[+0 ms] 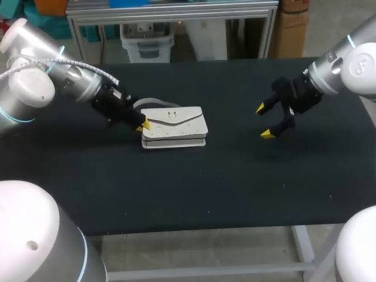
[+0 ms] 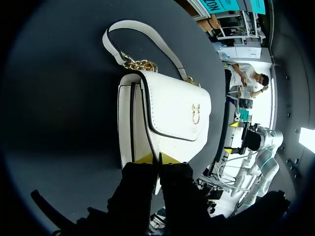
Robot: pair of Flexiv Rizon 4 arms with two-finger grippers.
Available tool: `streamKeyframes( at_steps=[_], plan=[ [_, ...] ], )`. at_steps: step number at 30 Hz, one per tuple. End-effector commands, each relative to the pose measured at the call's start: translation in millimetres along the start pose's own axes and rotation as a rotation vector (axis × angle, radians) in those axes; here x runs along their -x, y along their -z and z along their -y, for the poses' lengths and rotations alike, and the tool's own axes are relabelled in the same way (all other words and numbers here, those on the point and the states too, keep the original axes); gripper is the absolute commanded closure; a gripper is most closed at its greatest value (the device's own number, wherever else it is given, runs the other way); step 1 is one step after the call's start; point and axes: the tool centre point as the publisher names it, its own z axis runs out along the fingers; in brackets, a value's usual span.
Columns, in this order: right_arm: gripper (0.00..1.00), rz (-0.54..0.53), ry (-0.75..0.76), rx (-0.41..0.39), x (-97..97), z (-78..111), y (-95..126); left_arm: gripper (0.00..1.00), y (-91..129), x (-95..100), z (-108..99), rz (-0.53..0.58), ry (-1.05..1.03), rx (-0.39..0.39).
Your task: Pick up the bag, open it, inspect its contents, close it, and place it on the opposite side
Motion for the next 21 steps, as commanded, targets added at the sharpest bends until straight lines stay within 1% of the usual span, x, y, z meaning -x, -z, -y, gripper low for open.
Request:
streamKeyframes(
  at_steps=[1,9,18,21],
  plan=[
    [0.0,0.001,0.0,0.002,-0.3,0.5,-0.2,1.0,-9.0,-6.3,-0.4,-0.005,-0.016,-0.039],
    [0.0,0.001,0.0,0.002,-0.3,0.5,-0.2,1.0,-19.8,-14.0,-1.3,-0.02,-0.065,0.106],
    [0.0,0.001,0.0,0.002,-0.3,0.5,-0.2,1.0,-32.8,-18.4,-12.8,-0.028,-0.078,0.15],
    [0.0,0.001,0.0,0.002,-0.3,0.5,-0.2,1.0,-36.0,-19.4,-14.0,-0.025,-0.076,0.145]
  ],
)
